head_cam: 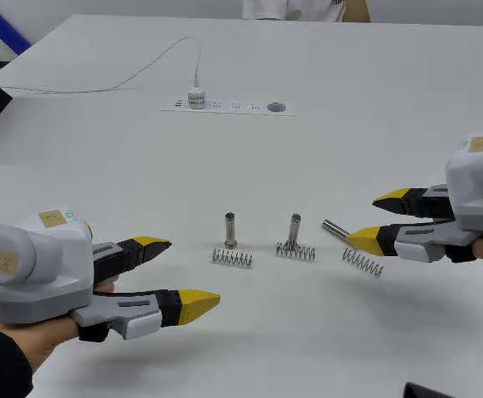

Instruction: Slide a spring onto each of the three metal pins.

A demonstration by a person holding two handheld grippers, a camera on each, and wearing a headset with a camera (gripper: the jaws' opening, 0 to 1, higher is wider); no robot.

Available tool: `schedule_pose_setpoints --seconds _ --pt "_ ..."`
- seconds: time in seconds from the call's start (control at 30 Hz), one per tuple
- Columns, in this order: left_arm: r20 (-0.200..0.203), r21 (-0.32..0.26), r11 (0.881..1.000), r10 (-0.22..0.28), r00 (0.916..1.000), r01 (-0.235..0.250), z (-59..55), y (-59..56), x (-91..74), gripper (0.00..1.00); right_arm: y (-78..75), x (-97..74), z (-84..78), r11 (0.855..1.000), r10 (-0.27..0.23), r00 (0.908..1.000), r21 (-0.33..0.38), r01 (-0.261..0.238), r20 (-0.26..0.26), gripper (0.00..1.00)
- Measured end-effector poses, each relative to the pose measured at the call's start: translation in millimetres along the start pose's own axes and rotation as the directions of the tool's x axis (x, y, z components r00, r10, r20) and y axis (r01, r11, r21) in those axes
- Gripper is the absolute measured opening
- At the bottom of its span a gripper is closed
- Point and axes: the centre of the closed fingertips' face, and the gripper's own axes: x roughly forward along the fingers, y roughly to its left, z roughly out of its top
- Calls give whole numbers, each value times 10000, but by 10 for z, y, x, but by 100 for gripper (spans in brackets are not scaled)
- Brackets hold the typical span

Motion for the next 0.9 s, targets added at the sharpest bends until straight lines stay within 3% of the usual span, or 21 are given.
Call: schedule_pose_setpoints --seconds 0.43,0.9 --pt "-44 9 10000 -26 10000 26 -6 -12 6 68 -93 187 -51 9997 -103 9959 189 121 -897 31" --pt "-45 -30 10000 -5 10000 5 -16 -12 4 67 -92 423 -118 9995 -77 9794 290 139 -2016 22"
